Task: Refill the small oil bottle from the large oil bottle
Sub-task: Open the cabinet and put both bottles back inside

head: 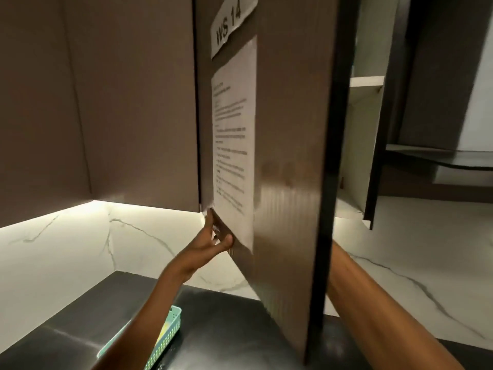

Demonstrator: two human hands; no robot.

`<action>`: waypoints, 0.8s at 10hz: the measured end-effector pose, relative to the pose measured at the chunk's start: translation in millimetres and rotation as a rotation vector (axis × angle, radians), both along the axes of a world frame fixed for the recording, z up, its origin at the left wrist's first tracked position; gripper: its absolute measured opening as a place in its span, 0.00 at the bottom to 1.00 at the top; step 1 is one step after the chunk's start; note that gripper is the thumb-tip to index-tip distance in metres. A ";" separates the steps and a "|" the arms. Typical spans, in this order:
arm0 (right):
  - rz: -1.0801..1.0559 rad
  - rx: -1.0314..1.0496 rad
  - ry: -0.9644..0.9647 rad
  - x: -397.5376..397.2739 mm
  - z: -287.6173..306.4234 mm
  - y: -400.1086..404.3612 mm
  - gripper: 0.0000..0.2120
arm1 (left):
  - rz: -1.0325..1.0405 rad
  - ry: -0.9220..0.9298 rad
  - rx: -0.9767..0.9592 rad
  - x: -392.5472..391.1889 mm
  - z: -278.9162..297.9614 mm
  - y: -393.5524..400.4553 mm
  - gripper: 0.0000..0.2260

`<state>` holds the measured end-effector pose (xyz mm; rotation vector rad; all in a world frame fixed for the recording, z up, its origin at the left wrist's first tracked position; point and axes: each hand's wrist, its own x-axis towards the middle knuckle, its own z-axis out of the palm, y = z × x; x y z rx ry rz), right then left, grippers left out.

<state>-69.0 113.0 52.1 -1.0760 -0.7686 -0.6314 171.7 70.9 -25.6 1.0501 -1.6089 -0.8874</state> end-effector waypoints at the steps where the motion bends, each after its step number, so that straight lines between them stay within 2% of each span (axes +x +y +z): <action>1: -0.571 0.225 0.126 -53.6 -4.8 29.0 0.18 | 0.139 0.006 0.019 -36.7 -1.6 -10.5 0.54; 2: -1.355 0.313 0.566 -87.1 9.2 12.3 0.23 | 0.282 0.053 -0.030 -60.9 -7.6 -22.8 0.56; 3: -1.236 0.297 0.321 -115.5 24.5 -3.2 0.24 | 0.367 0.059 -0.064 -79.8 -11.0 -34.4 0.58; 4: -1.161 0.144 0.432 -144.8 13.8 -1.6 0.30 | 0.418 0.048 -0.086 -85.0 -14.0 -44.9 0.62; 5: -1.607 0.028 0.509 -148.5 6.3 -5.1 0.30 | 0.444 0.015 -0.054 -94.5 -13.0 -52.5 0.65; 6: -1.998 0.122 0.425 -135.0 -2.8 -20.2 0.25 | 0.488 0.007 -0.009 -107.1 -9.0 -58.7 0.69; 7: -2.150 0.200 0.382 -134.1 -13.6 -41.6 0.19 | 0.519 -0.001 0.020 -119.2 -4.1 -63.3 0.72; 8: -2.270 0.256 0.420 -136.8 -21.5 -64.6 0.23 | 0.600 -0.066 -0.046 -126.4 0.4 -68.5 0.73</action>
